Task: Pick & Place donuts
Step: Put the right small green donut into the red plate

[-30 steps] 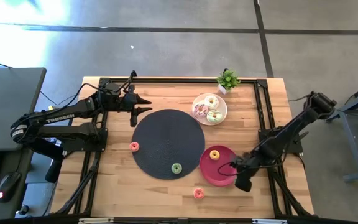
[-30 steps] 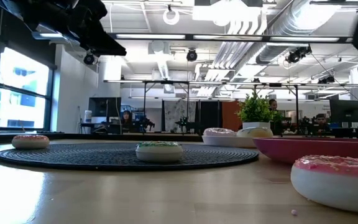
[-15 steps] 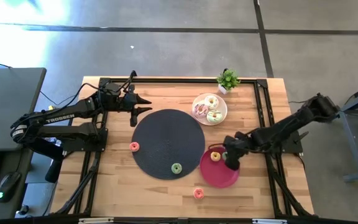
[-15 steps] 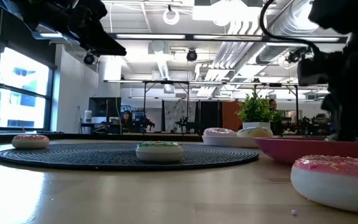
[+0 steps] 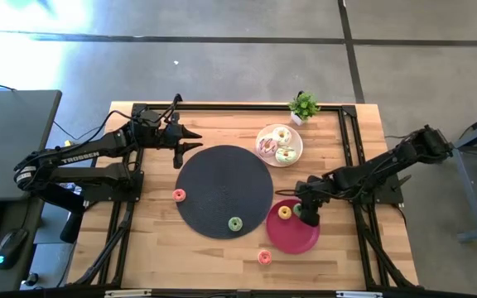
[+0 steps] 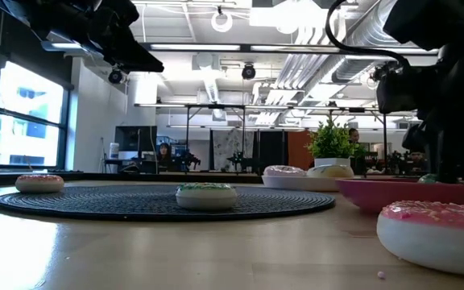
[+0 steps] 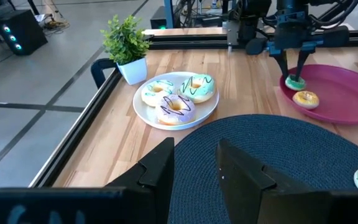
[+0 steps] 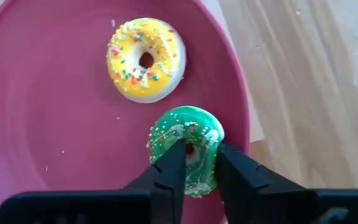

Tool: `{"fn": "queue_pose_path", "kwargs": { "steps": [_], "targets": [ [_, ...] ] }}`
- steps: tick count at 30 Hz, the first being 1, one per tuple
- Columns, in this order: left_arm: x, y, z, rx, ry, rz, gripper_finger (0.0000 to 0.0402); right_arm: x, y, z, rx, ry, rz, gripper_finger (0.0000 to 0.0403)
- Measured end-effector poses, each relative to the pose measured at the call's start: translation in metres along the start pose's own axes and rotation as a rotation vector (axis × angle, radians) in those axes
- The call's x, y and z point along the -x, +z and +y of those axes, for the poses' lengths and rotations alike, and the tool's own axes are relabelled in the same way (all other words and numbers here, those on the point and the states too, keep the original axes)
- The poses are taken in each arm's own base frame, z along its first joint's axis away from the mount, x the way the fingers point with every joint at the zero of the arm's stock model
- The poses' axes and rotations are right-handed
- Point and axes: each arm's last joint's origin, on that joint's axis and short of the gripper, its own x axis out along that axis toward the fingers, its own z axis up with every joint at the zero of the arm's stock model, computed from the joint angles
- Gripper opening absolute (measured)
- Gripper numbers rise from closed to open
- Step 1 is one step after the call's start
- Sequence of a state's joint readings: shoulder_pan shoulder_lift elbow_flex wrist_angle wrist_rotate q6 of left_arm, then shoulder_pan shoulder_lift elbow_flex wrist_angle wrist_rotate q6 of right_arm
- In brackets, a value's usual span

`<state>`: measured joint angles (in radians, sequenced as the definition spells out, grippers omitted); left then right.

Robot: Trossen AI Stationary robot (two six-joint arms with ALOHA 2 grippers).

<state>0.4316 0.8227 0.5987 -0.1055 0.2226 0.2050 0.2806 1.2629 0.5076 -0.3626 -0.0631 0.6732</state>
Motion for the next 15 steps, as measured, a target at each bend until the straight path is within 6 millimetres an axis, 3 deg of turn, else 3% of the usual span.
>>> {"fn": "queue_pose_path", "kwargs": {
  "steps": [15],
  "targets": [
    [0.0000, 0.0000, 0.0001, 0.000, 0.000, 0.000, 0.0113, 0.0004, 0.0015, 0.0043, -0.020, 0.086, 0.025, 0.0198]
  ]
}}
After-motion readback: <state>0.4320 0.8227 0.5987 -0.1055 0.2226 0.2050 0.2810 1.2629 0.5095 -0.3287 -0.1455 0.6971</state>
